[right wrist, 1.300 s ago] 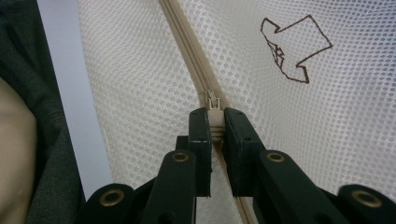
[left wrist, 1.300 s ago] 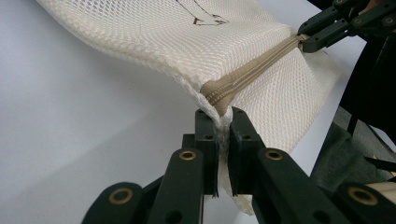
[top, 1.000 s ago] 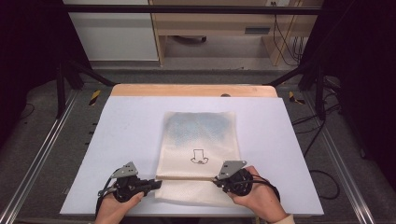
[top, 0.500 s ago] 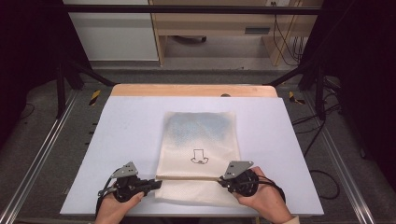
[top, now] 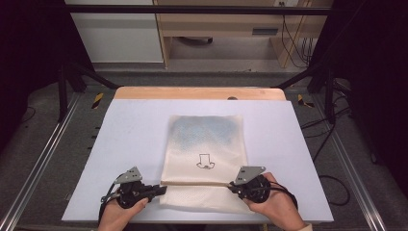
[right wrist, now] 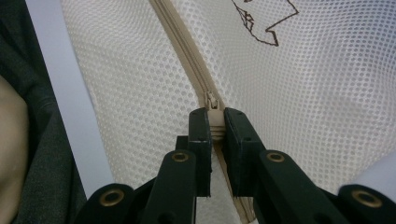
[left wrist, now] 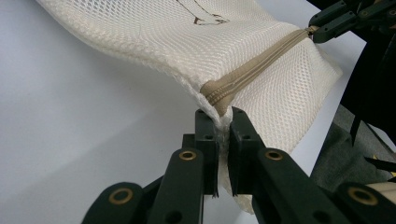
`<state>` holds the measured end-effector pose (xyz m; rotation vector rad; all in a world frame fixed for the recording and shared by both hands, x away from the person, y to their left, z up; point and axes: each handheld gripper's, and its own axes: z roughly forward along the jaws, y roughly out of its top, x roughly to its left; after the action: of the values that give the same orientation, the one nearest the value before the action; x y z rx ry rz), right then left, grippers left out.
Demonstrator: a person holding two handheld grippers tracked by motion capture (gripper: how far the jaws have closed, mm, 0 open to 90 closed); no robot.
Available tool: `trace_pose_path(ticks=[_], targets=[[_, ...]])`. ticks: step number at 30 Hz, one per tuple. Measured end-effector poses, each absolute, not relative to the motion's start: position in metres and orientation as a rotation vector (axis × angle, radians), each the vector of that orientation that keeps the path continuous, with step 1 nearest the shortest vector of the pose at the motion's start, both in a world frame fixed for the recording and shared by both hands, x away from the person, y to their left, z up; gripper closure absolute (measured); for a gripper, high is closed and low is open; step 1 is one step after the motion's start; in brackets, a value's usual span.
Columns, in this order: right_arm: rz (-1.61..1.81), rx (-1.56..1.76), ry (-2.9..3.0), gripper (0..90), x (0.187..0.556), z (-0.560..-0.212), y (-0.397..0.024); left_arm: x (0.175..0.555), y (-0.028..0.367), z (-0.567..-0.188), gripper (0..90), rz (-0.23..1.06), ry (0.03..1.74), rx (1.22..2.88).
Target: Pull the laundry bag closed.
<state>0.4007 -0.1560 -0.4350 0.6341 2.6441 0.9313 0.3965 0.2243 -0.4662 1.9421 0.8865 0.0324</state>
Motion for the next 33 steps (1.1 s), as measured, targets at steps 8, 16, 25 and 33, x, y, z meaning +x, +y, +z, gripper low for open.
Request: trace_pose_path(ticks=[8, 16, 25, 33], targets=[[0.928, 0.653, 2.634, 81.8, 0.4, -0.434, -0.165, 0.396, 0.224, -0.466, 83.8, 0.032, 0.887, 1.94], [0.935, 0.66, 2.629, 81.8, 0.399, -0.434, -0.17, 0.397, 0.224, -0.466, 83.8, 0.032, 0.887, 1.938], [0.932, 0.675, 2.621, 81.8, 0.399, -0.433, -0.176, 0.397, 0.224, -0.466, 83.8, 0.033, 0.889, 1.936], [0.934, 0.69, 2.611, 81.8, 0.398, -0.432, -0.181, 0.397, 0.225, -0.466, 83.8, 0.034, 0.89, 1.934]])
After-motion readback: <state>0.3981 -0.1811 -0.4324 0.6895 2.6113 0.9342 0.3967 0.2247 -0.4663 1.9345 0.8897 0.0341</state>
